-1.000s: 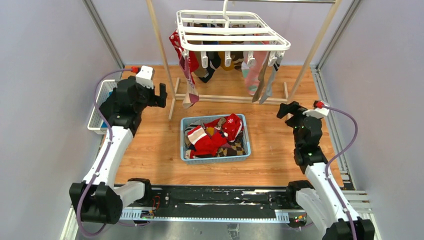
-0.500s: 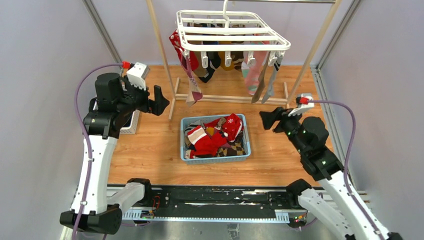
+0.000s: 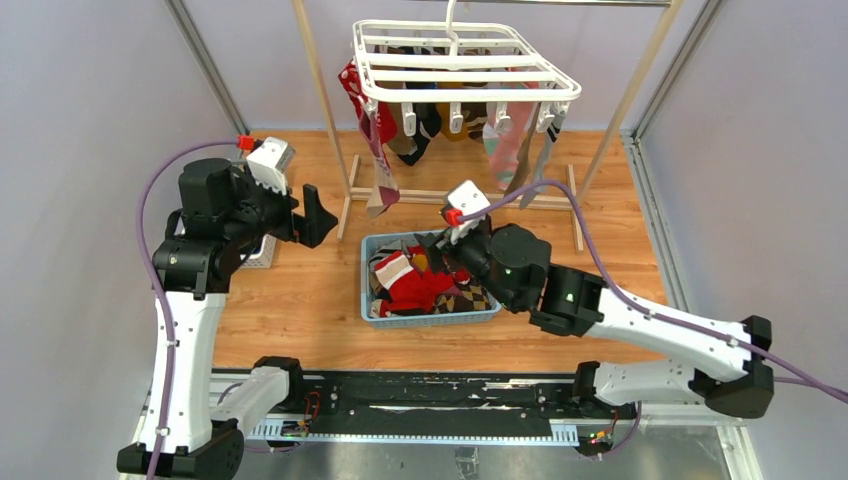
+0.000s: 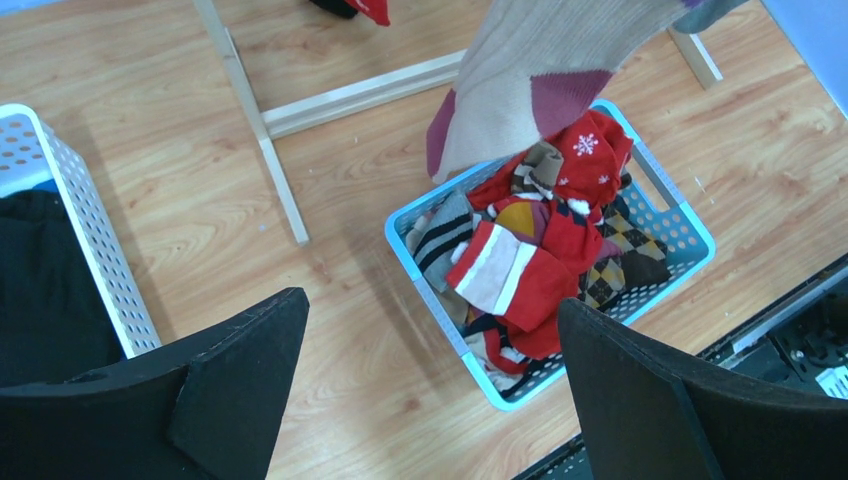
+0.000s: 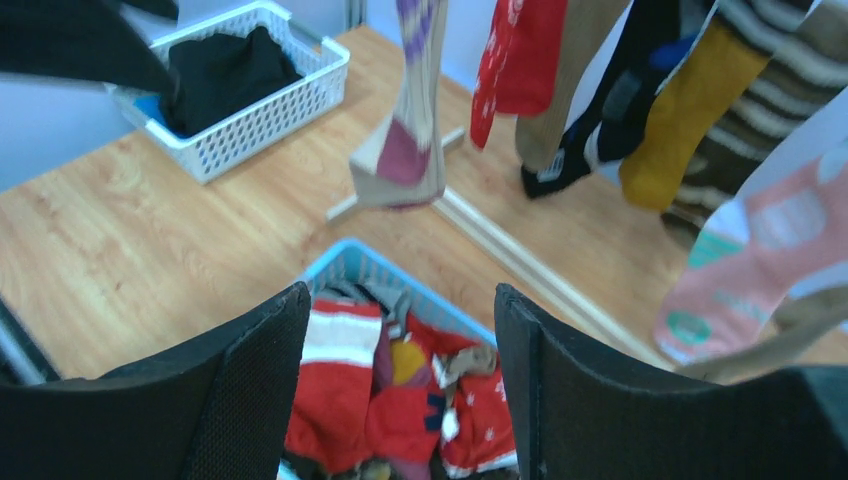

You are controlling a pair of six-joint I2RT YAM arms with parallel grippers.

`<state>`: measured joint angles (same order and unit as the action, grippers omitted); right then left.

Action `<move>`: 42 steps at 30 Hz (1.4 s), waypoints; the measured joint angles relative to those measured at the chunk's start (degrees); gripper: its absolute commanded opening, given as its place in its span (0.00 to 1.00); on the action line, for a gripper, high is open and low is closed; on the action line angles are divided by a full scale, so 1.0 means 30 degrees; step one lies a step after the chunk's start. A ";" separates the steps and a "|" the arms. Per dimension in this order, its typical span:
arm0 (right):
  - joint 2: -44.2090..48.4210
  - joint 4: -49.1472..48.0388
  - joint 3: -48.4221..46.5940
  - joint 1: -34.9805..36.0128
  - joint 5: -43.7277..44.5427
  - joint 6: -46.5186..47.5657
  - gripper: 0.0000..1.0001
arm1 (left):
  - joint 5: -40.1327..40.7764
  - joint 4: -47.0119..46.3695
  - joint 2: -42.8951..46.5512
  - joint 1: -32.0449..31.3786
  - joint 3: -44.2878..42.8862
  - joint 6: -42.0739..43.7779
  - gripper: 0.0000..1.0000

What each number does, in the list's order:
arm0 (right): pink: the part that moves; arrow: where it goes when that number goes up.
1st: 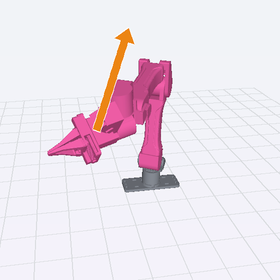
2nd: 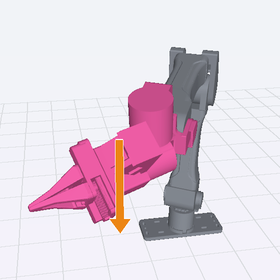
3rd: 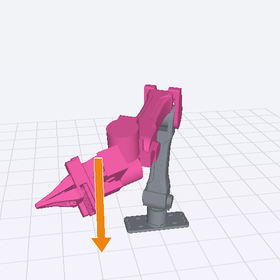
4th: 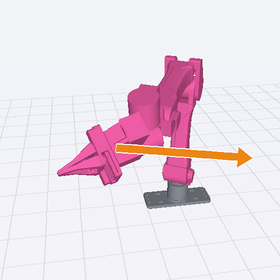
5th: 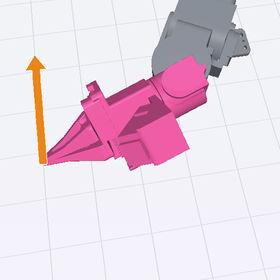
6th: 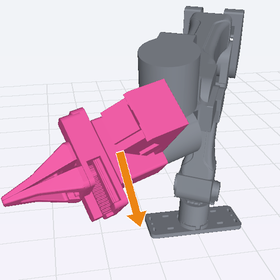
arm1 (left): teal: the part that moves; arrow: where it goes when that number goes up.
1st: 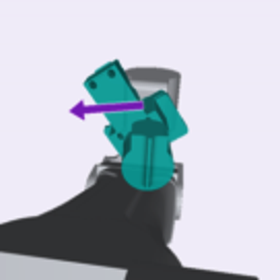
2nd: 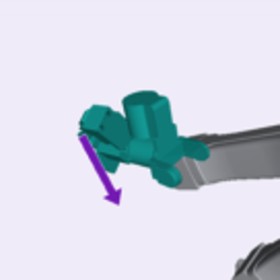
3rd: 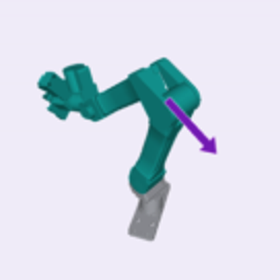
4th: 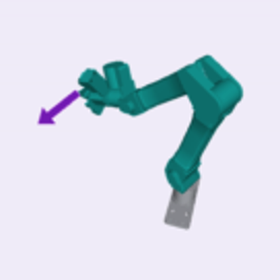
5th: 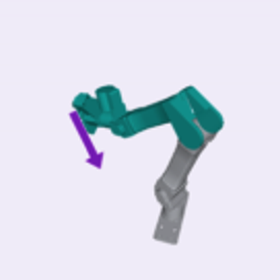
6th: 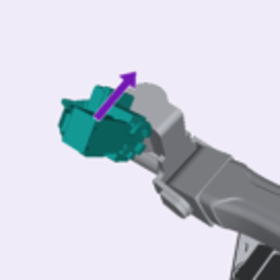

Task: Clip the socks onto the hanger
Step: Open the clamp at the hanger.

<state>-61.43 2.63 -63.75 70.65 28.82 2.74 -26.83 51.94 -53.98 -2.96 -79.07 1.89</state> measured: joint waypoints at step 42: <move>-0.6601 -0.3526 -0.9267 -0.3854 -0.2251 0.2426 0.46 | -0.3701 0.0430 0.0357 0.0007 -0.0860 -0.0765 1.00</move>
<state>-81.23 -7.94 -91.55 59.09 22.06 10.02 -37.93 53.23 -52.90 -2.94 -81.65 -0.40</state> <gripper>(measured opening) 0.466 0.997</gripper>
